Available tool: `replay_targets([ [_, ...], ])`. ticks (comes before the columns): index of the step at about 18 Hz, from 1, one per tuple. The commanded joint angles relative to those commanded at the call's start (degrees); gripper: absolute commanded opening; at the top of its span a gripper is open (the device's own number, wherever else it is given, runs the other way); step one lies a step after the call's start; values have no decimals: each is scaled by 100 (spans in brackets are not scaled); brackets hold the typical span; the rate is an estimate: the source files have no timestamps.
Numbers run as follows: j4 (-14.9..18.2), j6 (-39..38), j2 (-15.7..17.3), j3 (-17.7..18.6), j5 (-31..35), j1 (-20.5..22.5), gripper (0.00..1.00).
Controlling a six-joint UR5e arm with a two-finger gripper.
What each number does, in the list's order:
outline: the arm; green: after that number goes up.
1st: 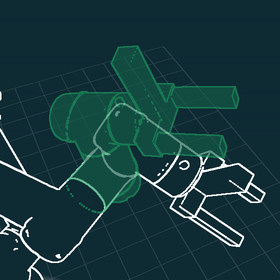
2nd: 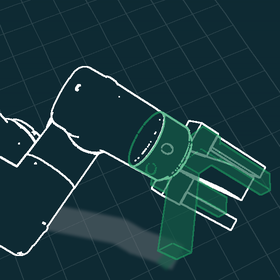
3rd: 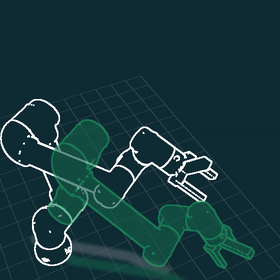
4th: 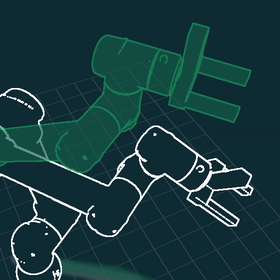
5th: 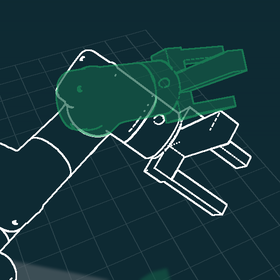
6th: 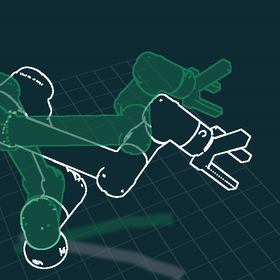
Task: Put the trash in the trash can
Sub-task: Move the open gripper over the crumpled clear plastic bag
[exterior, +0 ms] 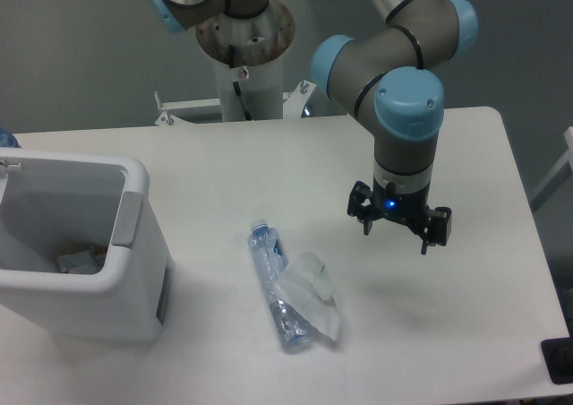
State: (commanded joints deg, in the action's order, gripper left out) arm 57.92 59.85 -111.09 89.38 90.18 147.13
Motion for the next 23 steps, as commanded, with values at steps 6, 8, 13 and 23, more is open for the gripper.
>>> replay_targets([
  [6, 35, -9, 9, 0, -9, 0, 100],
  [8, 18, -35, -17, 0, 0, 0, 100],
  [13, 0, -701, -61, -9, -62, -96, 100],
  [23, -105, -1512, -229, -79, -333, -395, 100],
])
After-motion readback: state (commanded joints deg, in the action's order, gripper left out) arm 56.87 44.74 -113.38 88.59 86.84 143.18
